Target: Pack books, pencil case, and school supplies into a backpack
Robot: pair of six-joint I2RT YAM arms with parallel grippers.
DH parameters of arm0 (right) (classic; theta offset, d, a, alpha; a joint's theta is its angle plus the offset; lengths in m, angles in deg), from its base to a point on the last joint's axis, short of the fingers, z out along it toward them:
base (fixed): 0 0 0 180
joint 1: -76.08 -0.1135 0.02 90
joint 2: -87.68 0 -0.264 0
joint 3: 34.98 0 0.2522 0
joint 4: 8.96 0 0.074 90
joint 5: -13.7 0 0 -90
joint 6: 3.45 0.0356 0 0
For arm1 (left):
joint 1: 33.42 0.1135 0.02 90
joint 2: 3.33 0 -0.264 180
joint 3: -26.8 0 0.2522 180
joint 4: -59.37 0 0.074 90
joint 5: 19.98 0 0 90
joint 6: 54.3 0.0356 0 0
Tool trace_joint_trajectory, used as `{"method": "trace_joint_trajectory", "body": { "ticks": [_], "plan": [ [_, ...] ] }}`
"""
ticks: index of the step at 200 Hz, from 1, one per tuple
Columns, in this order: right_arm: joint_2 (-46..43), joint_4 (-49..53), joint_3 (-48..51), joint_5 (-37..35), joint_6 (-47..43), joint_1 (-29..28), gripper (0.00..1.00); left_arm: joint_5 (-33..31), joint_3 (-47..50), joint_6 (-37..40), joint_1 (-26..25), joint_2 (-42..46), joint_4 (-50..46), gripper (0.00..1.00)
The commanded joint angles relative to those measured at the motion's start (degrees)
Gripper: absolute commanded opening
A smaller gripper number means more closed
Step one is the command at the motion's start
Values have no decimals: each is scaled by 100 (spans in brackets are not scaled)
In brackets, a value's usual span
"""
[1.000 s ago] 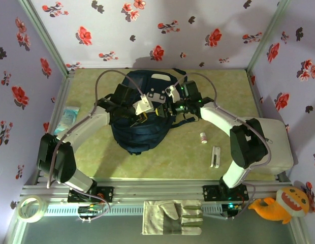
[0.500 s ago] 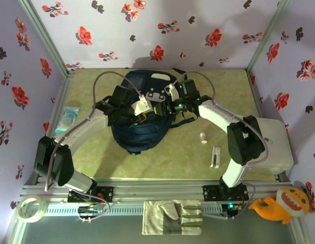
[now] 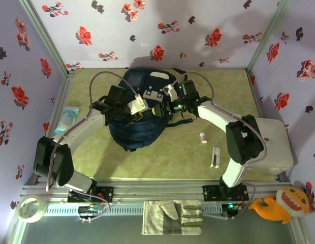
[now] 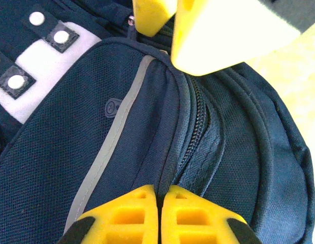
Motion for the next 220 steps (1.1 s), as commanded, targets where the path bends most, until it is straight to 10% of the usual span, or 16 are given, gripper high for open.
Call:
{"method": "trace_joint_trajectory", "body": {
  "ticks": [1,220],
  "plan": [
    [276,107,-243,-65,-308,-46,90,30,-114,392,262,-25,305,0],
    [539,726,-512,601,-1429,-697,89,514,516,315,545,-213,1762,0]
  ]
}}
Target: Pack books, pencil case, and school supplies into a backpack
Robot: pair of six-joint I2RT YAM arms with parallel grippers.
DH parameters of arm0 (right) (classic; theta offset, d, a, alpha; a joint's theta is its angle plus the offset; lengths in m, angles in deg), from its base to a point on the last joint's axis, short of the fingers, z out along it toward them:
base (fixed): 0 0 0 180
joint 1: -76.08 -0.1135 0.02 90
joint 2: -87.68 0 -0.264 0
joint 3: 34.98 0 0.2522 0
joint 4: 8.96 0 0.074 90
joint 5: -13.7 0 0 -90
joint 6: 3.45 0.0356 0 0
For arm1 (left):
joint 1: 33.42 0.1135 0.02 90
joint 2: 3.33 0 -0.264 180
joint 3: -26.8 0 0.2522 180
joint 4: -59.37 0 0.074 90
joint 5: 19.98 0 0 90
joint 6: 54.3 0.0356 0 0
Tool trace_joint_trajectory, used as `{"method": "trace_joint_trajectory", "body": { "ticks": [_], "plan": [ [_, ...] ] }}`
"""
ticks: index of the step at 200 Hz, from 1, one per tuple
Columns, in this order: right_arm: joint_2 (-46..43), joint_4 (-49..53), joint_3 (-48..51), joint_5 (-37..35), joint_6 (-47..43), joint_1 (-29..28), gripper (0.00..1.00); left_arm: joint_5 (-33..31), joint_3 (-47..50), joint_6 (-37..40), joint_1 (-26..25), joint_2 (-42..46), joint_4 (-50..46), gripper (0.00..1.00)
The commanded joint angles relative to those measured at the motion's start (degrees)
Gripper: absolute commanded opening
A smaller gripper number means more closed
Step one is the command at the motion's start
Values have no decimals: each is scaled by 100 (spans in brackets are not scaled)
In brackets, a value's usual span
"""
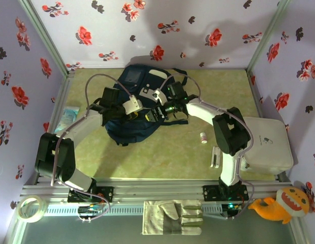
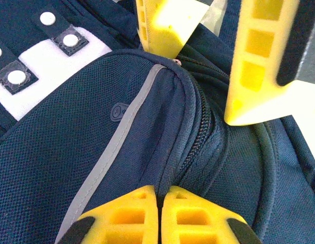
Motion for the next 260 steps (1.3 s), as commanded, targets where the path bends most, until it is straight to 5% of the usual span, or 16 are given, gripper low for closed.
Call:
{"method": "trace_joint_trajectory", "body": {
  "ticks": [1,53,99,146,209,260],
  "plan": [
    [-403,336,216,577,-152,-268,89,103,-24,-198,28,-6,845,0],
    [-771,-262,555,814,128,-251,80,102,-103,-83,26,-43,478,0],
    [-715,-894,728,142,719,-42,53,148,-155,-41,25,-31,323,0],
    [-726,-1178,792,-265,971,88,55,302,-235,-77,23,4,107,0],
    [-499,-564,470,55,584,-178,56,313,-381,-187,3,-70,7,0],
    [-637,-379,496,-19,491,-216,28,320,-602,-341,-22,-256,-63,0]
  ]
}}
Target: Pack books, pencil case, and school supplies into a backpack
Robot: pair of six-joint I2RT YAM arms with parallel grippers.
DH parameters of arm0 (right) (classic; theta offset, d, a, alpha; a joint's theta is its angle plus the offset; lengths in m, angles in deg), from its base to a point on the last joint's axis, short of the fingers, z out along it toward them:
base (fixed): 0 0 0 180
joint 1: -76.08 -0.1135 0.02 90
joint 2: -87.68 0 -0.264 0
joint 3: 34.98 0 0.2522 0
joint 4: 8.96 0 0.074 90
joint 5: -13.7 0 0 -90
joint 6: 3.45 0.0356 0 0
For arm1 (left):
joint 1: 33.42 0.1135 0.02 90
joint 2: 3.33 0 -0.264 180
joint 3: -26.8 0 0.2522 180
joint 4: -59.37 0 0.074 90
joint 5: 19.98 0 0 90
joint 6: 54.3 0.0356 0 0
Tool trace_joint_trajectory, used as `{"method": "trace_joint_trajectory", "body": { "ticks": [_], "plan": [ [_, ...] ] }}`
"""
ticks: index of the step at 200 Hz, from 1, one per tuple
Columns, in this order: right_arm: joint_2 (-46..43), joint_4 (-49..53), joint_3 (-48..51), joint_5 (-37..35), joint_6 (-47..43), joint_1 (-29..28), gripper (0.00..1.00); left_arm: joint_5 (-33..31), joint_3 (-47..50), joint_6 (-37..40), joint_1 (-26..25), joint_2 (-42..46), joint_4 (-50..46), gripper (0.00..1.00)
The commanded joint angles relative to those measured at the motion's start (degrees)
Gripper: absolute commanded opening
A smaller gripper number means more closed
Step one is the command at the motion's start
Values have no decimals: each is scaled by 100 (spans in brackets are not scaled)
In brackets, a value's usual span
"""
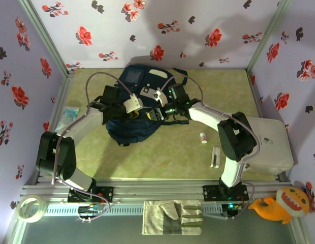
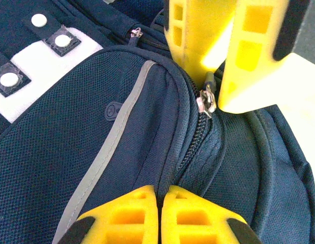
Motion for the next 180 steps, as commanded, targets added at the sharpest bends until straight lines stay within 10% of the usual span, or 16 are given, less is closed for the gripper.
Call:
{"method": "trace_joint_trajectory", "body": {
  "ticks": [1,105,180],
  "plan": [
    [-63,206,-82,66,-100,-74,27,158,-308,-279,-26,-114,270,0],
    [-358,-191,239,-72,139,-262,0,314,-520,-1000,-155,-444,664,0],
    [-1418,-1703,1678,-799,2694,788,51,332,-173,-694,-149,-178,896,0]
  ]
}}
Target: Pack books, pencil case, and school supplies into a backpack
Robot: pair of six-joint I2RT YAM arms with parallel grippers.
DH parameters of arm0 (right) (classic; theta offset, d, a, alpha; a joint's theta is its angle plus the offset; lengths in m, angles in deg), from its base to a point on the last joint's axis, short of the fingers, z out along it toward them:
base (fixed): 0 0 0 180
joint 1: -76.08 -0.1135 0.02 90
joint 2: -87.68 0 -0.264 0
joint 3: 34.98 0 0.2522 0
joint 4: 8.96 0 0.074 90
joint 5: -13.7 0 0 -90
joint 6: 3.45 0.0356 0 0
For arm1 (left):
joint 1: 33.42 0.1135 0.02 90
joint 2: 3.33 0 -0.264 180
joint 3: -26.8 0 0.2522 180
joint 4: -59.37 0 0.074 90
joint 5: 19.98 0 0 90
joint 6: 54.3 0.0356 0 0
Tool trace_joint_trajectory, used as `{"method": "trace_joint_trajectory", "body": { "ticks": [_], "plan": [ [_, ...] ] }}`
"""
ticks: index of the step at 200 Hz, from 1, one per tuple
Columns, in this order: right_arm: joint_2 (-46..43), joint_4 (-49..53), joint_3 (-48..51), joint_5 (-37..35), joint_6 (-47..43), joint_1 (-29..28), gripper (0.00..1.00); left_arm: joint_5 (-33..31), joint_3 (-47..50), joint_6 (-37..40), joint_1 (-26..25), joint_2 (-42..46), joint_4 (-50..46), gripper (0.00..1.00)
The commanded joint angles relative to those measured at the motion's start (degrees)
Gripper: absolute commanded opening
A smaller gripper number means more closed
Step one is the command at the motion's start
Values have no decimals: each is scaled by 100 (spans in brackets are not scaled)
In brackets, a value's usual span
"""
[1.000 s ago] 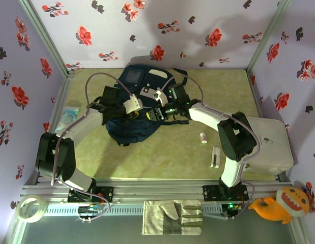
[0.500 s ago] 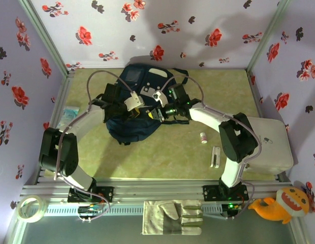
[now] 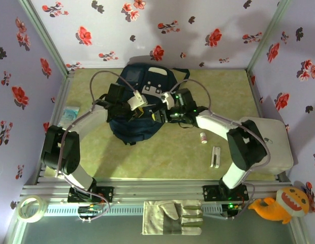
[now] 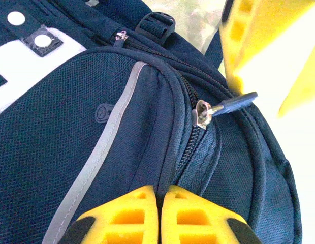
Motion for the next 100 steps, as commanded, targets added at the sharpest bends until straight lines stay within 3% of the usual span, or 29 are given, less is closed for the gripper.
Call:
{"method": "trace_joint_trajectory", "body": {
  "ticks": [1,30,55,100],
  "plan": [
    [-374,-758,395,-330,1534,521,52,150,105,36,15,233,610,0],
    [-384,-275,193,-755,2445,706,60,172,211,45,17,322,781,0],
    [-62,322,-320,-871,3113,697,59,185,174,47,-10,307,812,0],
    [500,307,-835,-954,4184,439,59,193,133,160,-53,264,757,0]
  ]
}}
